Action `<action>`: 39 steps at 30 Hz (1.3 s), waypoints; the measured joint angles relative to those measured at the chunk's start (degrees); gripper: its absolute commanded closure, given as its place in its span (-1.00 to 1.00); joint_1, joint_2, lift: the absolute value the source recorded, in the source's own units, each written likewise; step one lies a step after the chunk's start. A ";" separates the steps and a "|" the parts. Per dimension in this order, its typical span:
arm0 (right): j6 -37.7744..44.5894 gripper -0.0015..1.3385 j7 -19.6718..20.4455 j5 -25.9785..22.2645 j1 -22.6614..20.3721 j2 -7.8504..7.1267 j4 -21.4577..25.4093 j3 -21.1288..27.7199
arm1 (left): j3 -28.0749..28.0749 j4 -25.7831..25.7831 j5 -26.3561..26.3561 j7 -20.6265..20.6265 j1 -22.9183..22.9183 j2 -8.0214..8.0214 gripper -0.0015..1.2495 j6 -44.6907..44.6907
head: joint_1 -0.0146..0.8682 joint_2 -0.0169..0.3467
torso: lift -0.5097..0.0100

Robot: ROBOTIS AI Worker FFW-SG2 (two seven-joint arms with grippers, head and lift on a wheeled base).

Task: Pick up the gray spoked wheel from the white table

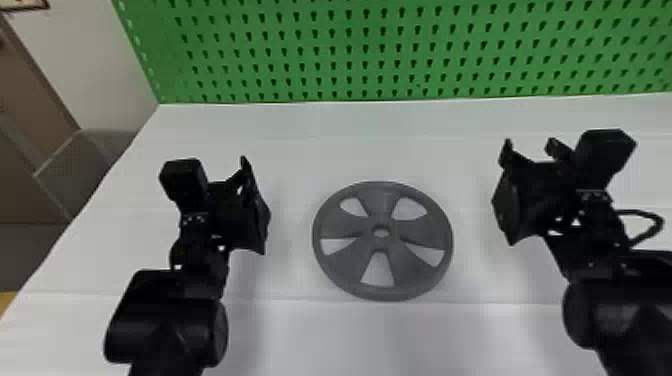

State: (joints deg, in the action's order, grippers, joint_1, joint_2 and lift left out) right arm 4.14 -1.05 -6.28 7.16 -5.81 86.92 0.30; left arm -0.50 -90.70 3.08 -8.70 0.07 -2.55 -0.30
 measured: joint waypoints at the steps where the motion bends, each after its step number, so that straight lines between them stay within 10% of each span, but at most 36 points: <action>1: 0.04 -0.22 0.00 -0.15 0.06 0.01 0.00 -0.12 | -0.01 0.00 0.01 0.00 0.00 0.00 -0.37 -0.01 | 0.80 -0.19 | 0.71; 17: 26.70 -0.22 0.26 6.17 5.98 2.56 9.63 -1.61 | -0.41 0.00 0.22 0.00 0.19 0.00 -0.37 -0.62 | 0.80 -0.19 | 0.71; 30: 48.83 -0.22 0.78 -2.48 13.73 2.58 10.18 1.89 | -0.74 0.00 0.21 0.00 0.49 0.00 -0.37 -1.29 | 0.80 -0.19 | 0.71; 39: 67.80 -0.22 0.78 3.00 21.27 1.95 9.58 -2.11 | -0.99 0.00 0.10 0.00 0.62 -0.01 -0.37 -1.60 | 0.80 -0.19 | 0.71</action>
State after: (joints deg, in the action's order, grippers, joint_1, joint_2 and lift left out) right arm 71.94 -0.28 -3.29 28.42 -3.86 96.51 -1.80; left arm -1.49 -90.70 3.18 -8.70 0.69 -2.56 -1.90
